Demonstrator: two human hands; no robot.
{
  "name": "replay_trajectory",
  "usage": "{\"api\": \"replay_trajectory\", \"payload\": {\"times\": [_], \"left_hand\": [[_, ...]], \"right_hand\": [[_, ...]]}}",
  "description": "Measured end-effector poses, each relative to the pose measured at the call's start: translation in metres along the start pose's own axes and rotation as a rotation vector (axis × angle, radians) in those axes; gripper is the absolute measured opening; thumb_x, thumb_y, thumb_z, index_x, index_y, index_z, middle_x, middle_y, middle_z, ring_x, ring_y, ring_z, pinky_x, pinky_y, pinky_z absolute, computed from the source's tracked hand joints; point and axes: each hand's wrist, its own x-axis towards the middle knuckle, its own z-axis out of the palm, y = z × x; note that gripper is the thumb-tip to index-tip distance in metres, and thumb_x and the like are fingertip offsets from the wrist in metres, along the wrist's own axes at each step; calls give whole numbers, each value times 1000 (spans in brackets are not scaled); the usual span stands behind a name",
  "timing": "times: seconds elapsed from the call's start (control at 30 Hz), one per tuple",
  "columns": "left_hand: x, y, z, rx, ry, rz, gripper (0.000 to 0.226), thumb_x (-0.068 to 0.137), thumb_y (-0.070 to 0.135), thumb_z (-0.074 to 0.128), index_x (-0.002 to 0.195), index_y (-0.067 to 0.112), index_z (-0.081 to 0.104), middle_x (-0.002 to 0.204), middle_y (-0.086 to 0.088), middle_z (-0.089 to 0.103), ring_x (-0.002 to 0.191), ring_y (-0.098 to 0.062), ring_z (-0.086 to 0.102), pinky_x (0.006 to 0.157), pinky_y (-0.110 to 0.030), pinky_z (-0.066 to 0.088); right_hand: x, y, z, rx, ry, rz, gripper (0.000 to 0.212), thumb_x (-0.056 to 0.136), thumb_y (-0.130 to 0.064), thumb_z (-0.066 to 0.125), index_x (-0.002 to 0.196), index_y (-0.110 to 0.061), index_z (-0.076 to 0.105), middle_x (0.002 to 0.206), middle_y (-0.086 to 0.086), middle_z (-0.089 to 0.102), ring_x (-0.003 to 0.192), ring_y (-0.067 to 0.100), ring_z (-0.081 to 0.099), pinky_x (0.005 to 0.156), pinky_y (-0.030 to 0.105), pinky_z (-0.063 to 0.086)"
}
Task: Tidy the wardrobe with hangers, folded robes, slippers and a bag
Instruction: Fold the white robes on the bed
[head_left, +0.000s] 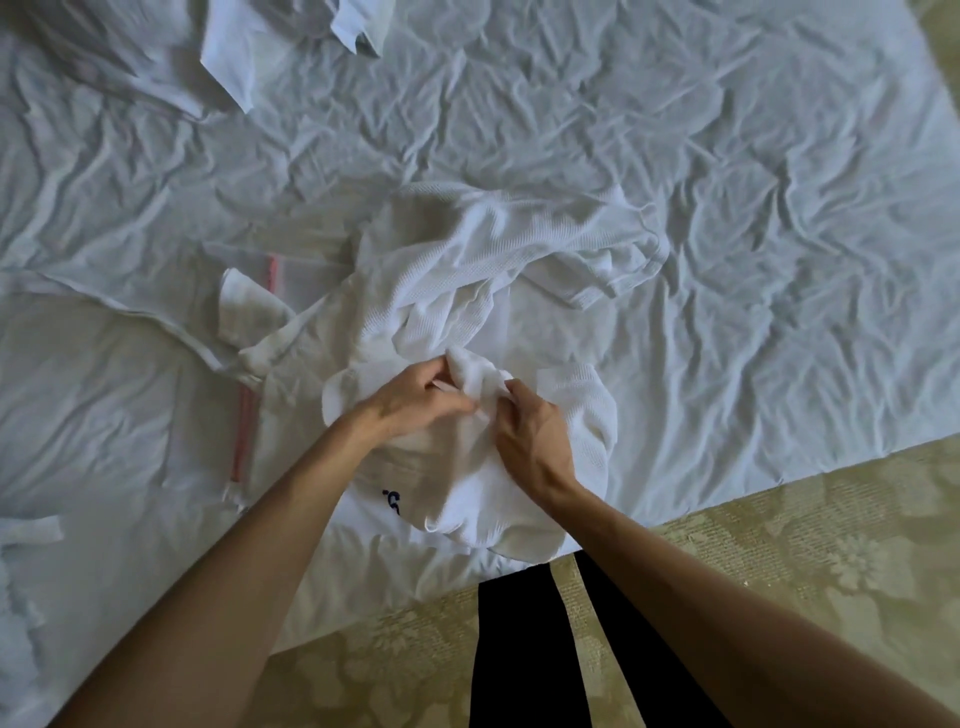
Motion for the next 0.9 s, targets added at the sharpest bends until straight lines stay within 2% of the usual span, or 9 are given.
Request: {"api": "replay_trajectory", "payload": {"times": [0.13,0.2,0.3,0.4,0.5,0.6,0.67,0.77,0.9], "left_hand": [[14,27,-10,-140,167,37,42,83,34,60,125,31,65,122,11,64,116,-10,58,99,-30,45],[18,42,-8,-79,158,105,45,84,19,57,126,30,65,126,14,63,120,-5,55,98,-21,45],[17,71,-6,-13,62,178,50,87,-15,45,119,11,71,112,11,68,84,9,62,69,-7,46],[0,106,-15,20,31,264,43,92,-15,45,101,13,76,74,16,70,56,5,54,56,-11,41],[-36,158,-43,35,90,357,42,91,-16,44,82,13,72,64,14,67,60,0,60,58,-17,45],[-80,217,-87,138,220,439,35,80,-20,43,87,-2,71,62,16,64,58,3,57,56,-16,43],[-113,258,-119,214,321,497,23,74,-8,51,88,-4,70,66,7,61,60,-2,53,60,-22,41],[-172,322,-159,286,510,609,16,65,15,57,73,2,62,64,4,52,65,-9,47,64,-29,37],[-257,404,-195,316,689,782,18,66,20,55,63,3,52,62,4,45,60,-7,41,59,-29,31]], "right_hand": [[3,0,-32,111,-121,-70,35,100,-29,54,73,-7,50,59,2,46,55,9,40,55,32,36],[6,-4,-51,103,-163,-136,48,101,-42,55,72,-4,51,59,-3,41,55,6,37,52,33,35],[14,-34,-84,86,-173,-287,42,101,-40,56,67,-15,53,56,-9,42,52,2,39,50,32,33],[25,-89,-119,47,-143,-481,33,99,-26,62,67,-32,57,53,-13,49,49,3,46,51,24,35],[39,-154,-153,-14,-88,-626,35,96,-24,65,65,-39,58,53,-21,52,50,3,49,51,17,34],[48,-222,-188,-46,37,-762,25,95,-25,65,72,-31,69,62,-15,62,52,1,54,51,22,40],[49,-271,-212,-59,121,-836,20,96,-21,63,81,-26,76,72,-19,67,57,-2,57,57,23,46],[39,-354,-247,-94,245,-927,20,96,-25,59,89,-26,78,88,-11,75,70,13,67,63,38,52],[15,-464,-303,-71,414,-1090,19,94,-26,61,89,-25,79,93,-10,77,80,16,70,70,35,53]]}}
